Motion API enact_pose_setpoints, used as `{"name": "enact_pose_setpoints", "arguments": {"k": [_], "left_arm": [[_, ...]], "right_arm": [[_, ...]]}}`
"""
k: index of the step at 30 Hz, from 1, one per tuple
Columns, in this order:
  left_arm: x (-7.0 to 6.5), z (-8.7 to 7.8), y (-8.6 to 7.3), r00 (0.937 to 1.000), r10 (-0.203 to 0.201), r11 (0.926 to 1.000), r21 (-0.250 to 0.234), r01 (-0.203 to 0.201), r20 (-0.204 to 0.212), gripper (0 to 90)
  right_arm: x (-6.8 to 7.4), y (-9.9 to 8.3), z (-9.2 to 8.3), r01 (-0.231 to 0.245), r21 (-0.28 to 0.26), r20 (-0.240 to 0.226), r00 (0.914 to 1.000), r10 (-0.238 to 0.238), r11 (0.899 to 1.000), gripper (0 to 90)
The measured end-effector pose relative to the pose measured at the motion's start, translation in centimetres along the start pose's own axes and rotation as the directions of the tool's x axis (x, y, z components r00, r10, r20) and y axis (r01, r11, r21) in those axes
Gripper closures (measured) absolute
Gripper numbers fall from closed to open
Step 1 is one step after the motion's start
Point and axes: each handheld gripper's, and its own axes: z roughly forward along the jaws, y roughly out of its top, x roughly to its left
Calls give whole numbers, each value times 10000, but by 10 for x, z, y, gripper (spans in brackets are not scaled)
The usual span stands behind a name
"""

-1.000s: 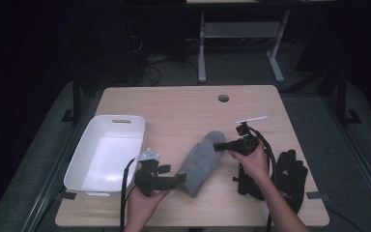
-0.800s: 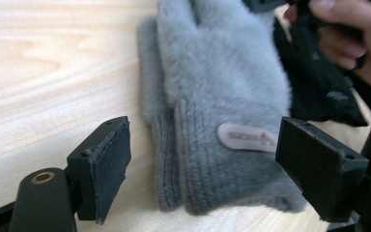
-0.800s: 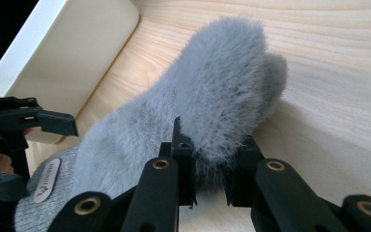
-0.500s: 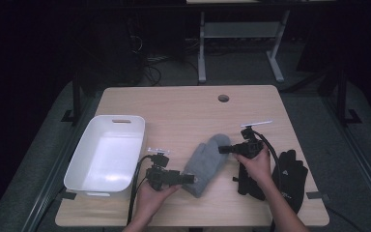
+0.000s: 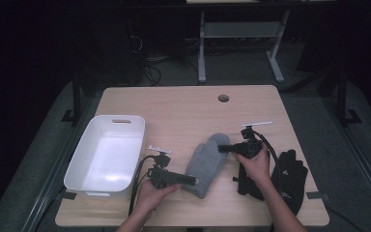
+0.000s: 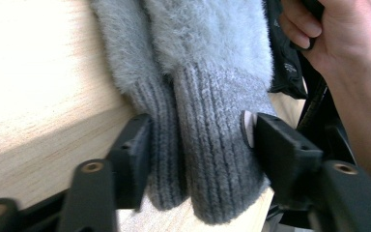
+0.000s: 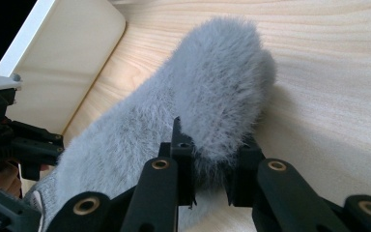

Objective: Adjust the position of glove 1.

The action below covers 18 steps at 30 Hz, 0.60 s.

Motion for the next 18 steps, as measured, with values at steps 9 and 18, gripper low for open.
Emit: {"name": "enact_pose_setpoints", "arguments": {"k": [9,18], "left_arm": [[2,0,-1,9990,-211,9997,-72,214,385,491],[8,8,-1,9894,-963,9936,688,892,1087,196]], "right_arm": [[5,3,-1,-57,-129,-10,10000,57,9999,768],[3,0,-1,-1,1,55,10000,1,10000,769]]}}
